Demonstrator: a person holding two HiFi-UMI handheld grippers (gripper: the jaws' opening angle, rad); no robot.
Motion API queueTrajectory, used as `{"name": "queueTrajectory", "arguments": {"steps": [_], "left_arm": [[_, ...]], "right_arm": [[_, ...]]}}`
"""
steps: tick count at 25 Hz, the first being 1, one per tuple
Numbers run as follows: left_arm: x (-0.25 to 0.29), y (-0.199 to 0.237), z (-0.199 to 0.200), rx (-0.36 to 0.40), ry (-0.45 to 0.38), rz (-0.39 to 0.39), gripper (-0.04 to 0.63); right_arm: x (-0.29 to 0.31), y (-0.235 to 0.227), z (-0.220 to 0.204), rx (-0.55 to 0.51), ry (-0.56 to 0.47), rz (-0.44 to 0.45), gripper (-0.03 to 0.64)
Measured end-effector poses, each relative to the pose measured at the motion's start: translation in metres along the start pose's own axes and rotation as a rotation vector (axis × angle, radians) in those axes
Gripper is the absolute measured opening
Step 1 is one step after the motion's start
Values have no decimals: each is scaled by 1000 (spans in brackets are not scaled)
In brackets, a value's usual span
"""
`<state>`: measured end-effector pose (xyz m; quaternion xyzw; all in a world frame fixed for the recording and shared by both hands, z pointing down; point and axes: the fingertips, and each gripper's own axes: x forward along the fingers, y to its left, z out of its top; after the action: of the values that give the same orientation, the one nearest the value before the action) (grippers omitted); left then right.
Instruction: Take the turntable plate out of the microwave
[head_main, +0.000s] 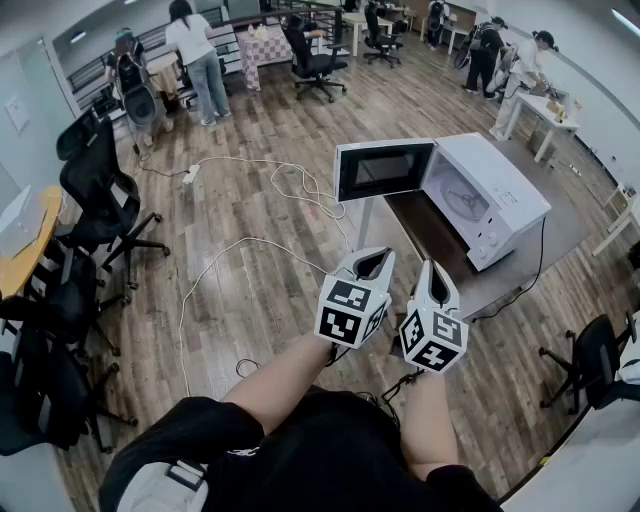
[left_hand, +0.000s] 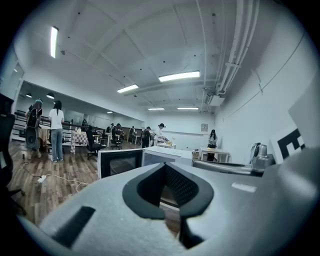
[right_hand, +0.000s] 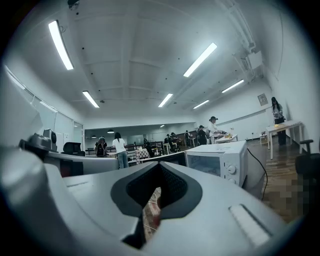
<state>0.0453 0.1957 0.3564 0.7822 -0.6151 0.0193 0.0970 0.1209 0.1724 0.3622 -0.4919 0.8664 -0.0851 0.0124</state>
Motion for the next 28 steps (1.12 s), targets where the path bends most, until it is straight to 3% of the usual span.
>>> {"name": "queueTrajectory", "arguments": {"steps": [19,28], "left_arm": [[-5,-8,-7,-3,7,6,8],[27,12,-6,-4,10,-20,8]], "right_arm": [[-9,-9,-2,36,-18,-25,8],[29,-19,-11,69,8,-47,9]]}}
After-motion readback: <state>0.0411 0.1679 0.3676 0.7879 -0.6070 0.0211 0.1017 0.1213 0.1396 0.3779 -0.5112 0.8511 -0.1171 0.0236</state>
